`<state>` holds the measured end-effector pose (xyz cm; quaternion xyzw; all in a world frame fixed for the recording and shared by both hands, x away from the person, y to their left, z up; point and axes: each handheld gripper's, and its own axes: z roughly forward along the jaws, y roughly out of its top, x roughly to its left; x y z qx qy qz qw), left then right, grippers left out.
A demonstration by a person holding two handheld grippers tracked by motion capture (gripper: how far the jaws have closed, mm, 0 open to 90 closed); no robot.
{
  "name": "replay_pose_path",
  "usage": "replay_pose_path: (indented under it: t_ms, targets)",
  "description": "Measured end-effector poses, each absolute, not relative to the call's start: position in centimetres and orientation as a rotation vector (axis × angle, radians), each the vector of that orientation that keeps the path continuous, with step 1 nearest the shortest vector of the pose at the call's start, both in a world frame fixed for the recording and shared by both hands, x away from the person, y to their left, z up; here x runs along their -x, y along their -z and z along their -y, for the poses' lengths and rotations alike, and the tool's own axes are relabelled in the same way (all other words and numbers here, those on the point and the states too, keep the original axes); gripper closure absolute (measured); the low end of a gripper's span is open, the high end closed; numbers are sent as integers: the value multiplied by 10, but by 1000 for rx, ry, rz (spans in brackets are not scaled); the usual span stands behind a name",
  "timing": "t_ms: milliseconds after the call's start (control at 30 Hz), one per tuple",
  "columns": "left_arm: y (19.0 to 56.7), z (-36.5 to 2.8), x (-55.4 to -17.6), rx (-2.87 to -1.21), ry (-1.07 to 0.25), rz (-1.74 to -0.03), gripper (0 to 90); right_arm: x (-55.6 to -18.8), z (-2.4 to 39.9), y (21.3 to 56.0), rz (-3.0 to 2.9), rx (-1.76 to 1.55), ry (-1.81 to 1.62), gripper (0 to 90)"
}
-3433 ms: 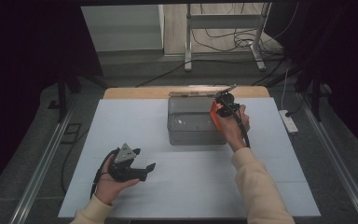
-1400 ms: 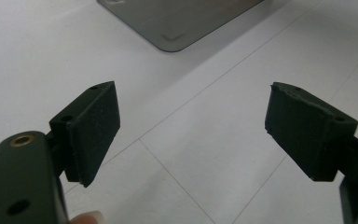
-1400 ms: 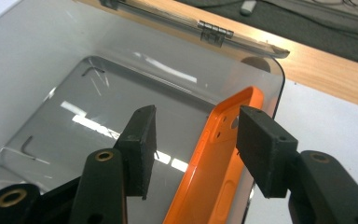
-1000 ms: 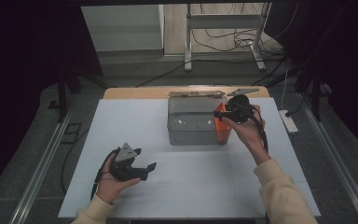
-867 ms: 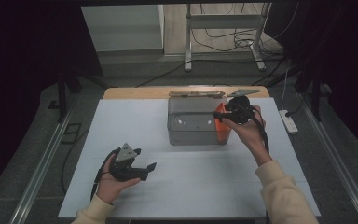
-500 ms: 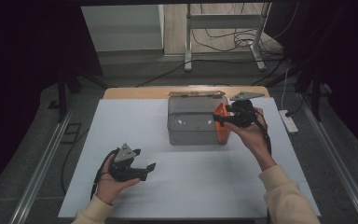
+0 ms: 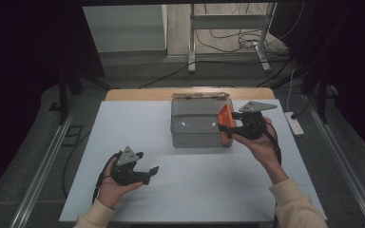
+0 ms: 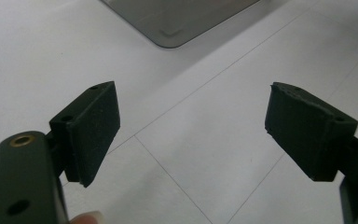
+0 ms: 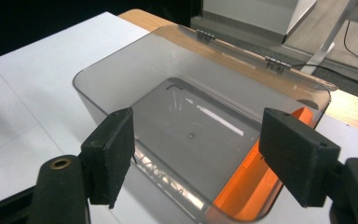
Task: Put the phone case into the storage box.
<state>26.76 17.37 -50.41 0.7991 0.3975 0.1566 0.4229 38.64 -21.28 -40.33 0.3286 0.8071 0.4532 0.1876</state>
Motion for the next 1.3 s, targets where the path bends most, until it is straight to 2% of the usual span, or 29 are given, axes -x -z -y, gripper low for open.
replay_pose_path:
  t_ms: [433, 933, 1300]
  targets:
    - [505, -175, -268, -2000, -388, -1002, 178, -351, 244, 421, -2216, -909, -1404, 266]
    - [509, -183, -269, -1991, -379, -1018, 178, -320, 286, 471, -2278, -973, -1407, 216]
    - [515, -193, -260, -1979, -385, -1043, 177, -297, 298, 495, -2292, -1030, -1381, 205]
